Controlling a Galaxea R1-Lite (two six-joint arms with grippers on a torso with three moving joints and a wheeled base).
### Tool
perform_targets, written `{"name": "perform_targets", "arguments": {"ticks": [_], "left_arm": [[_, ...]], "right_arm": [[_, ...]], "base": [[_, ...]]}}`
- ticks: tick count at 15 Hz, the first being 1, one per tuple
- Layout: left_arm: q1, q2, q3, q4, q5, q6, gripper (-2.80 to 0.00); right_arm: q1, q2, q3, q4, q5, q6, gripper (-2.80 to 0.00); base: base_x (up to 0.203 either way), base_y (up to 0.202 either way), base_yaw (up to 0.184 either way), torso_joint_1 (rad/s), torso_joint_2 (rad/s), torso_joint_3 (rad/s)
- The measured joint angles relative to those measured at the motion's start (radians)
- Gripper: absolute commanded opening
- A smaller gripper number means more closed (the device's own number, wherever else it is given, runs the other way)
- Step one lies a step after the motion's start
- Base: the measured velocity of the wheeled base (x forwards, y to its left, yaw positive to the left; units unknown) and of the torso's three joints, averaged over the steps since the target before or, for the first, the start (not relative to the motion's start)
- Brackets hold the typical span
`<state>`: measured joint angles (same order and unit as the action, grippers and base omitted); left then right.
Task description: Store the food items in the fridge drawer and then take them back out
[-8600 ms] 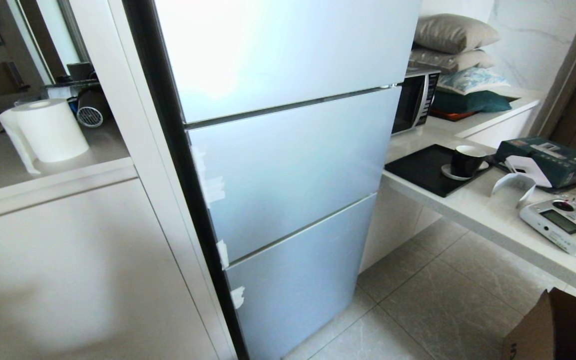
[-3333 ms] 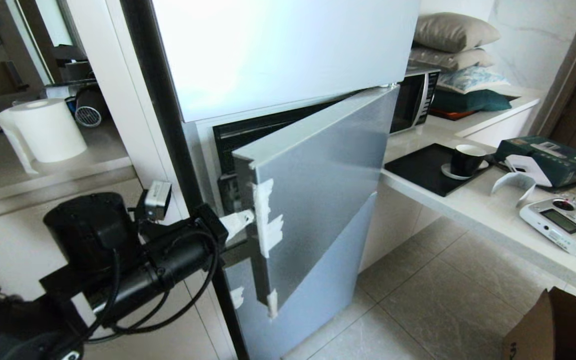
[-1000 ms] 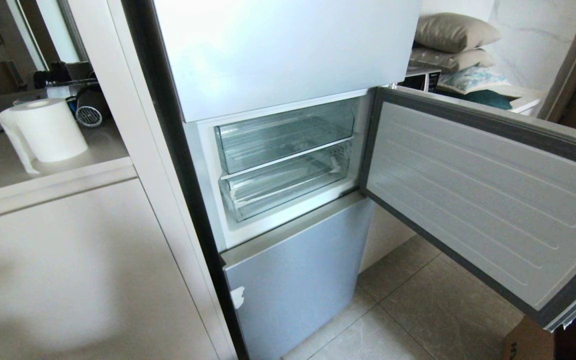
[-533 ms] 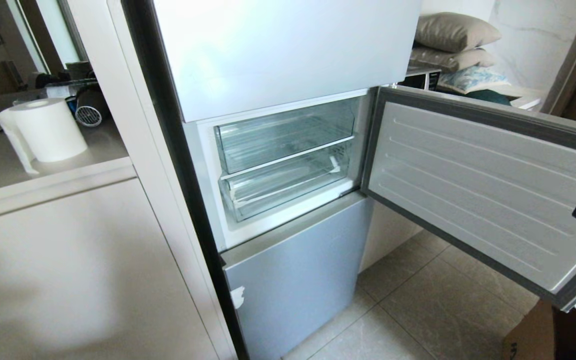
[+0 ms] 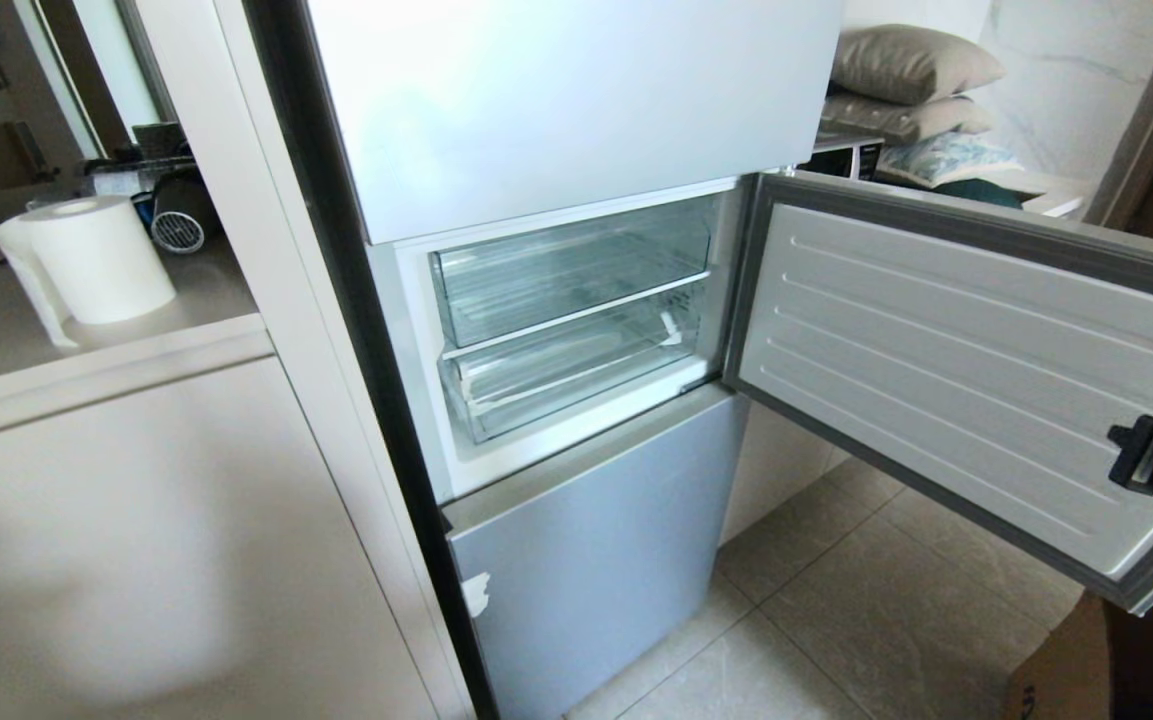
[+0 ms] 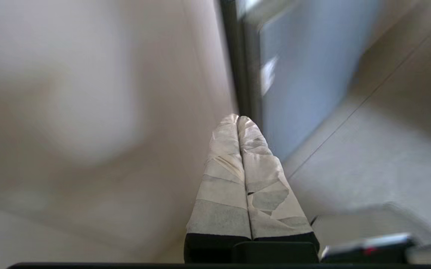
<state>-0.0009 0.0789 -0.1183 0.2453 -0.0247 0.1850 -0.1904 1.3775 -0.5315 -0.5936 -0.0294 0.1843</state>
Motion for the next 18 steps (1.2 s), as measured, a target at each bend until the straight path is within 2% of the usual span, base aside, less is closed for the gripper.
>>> {"name": "perform_targets", "arguments": {"ticks": [2, 6, 8, 12, 15, 17, 18], "left_arm": [[0.002, -0.043, 0.014, -0.002, -0.016, -0.060, -2.80], [0.003, -0.073, 0.021, 0.003, -0.016, -0.068, -2.80], [0.002, -0.076, 0.021, 0.003, -0.015, -0.071, -2.80], [0.003, -0.077, 0.021, 0.006, -0.015, -0.073, -2.80], [0.002, -0.077, 0.021, 0.006, -0.010, -0.086, -2.80], [0.002, -0.077, 0.022, 0.006, -0.010, -0.086, -2.80], [0.002, -0.077, 0.022, 0.006, -0.010, -0.086, -2.80]], "right_arm": [[0.000, -0.079, 0.100, -0.045, 0.064, -0.023, -2.80], [0.000, -0.368, 0.307, -0.055, 0.155, -0.138, -2.80], [0.000, -0.565, 0.396, -0.019, 0.189, -0.209, -2.80], [0.000, -0.958, 0.485, 0.250, 0.252, -0.279, -2.80], [0.000, -1.062, 0.498, 0.510, 0.280, -0.177, -2.80], [0.014, -1.083, 0.473, 0.648, 0.280, -0.193, -2.80], [0.045, -1.087, 0.466, 0.673, 0.280, -0.204, -2.80]], "base": [[0.000, 0.000, 0.000, 0.000, 0.00, 0.000], [0.000, 0.000, 0.000, 0.000, 0.00, 0.000], [0.000, 0.000, 0.000, 0.000, 0.00, 0.000], [0.000, 0.000, 0.000, 0.000, 0.00, 0.000], [0.000, 0.000, 0.000, 0.000, 0.00, 0.000], [0.000, 0.000, 0.000, 0.000, 0.00, 0.000], [0.000, 0.000, 0.000, 0.000, 0.00, 0.000]]}}
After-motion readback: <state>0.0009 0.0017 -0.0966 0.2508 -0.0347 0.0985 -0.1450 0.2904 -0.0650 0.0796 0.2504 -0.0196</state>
